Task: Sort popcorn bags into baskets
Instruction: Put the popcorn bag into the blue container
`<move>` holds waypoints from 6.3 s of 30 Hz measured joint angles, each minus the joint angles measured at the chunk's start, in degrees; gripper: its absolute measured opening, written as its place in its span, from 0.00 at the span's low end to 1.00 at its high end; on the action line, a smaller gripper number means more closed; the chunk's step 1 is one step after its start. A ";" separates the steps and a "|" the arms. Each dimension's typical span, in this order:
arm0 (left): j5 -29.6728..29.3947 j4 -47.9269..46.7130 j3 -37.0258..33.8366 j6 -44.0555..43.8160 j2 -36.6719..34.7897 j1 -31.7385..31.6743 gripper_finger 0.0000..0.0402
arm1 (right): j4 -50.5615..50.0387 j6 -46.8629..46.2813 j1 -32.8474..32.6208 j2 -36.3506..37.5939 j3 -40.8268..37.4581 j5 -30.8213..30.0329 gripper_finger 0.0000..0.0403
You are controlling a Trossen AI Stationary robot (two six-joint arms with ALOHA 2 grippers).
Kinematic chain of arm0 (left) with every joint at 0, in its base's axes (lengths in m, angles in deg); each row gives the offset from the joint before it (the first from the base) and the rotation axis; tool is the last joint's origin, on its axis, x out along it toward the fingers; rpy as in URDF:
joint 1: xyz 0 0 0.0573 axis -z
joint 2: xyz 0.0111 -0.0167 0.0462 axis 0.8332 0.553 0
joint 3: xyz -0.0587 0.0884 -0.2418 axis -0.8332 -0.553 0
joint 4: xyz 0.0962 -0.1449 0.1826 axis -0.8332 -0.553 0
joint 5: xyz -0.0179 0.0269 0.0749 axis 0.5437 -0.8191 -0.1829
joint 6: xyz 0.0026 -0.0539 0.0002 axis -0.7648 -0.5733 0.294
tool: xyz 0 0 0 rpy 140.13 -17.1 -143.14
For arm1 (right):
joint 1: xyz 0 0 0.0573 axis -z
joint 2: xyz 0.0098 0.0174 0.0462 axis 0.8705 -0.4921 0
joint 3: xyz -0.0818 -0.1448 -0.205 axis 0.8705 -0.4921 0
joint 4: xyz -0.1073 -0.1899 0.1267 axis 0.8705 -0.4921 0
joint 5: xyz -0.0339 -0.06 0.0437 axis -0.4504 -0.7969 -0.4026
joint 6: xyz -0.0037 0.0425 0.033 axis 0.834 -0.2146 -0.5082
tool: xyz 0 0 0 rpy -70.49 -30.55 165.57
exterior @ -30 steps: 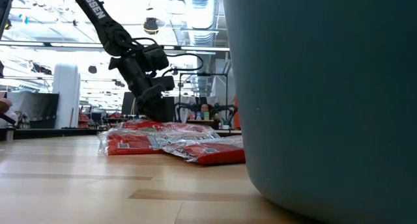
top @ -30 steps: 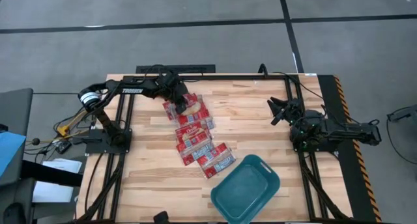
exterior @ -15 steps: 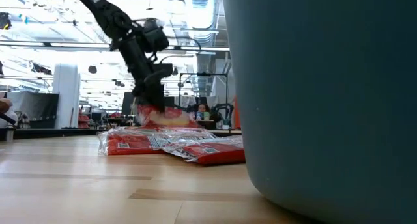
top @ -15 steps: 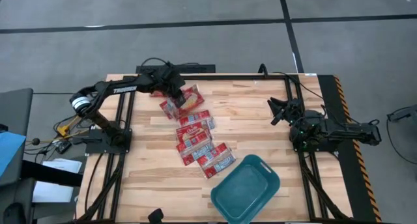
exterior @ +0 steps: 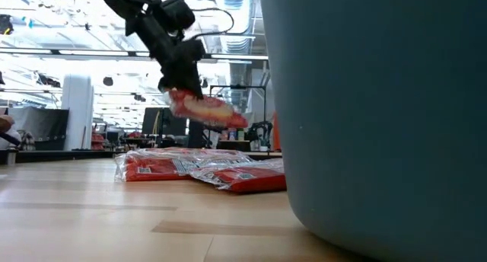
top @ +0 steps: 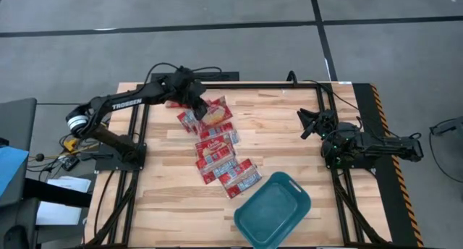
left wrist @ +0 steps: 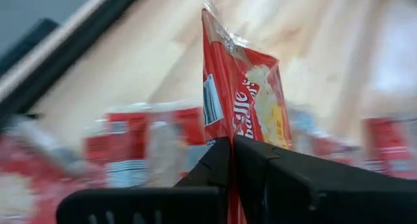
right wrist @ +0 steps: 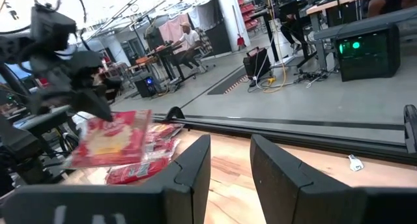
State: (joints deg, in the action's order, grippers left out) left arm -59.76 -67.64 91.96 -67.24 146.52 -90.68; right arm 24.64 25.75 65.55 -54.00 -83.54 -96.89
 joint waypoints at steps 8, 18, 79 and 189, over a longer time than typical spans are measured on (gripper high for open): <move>2.13 5.46 0.02 -11.44 -5.93 9.24 0.00 | -0.09 -0.01 0.00 0.00 0.00 0.02 0.32; -10.54 9.99 0.13 -12.45 -7.06 21.98 0.00 | -0.15 -0.90 0.01 0.00 0.00 0.09 0.32; -32.15 -0.17 -0.39 19.33 21.05 32.25 0.02 | -1.49 -1.95 -0.12 -2.25 -0.04 0.24 0.35; -16.92 19.04 -8.67 -50.53 17.90 27.36 0.75 | 21.94 -21.28 5.60 -98.52 34.29 31.69 0.35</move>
State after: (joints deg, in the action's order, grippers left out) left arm -76.68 -48.60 83.29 -117.77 164.42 -63.32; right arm 46.58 4.47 71.16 -152.52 -49.25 -65.20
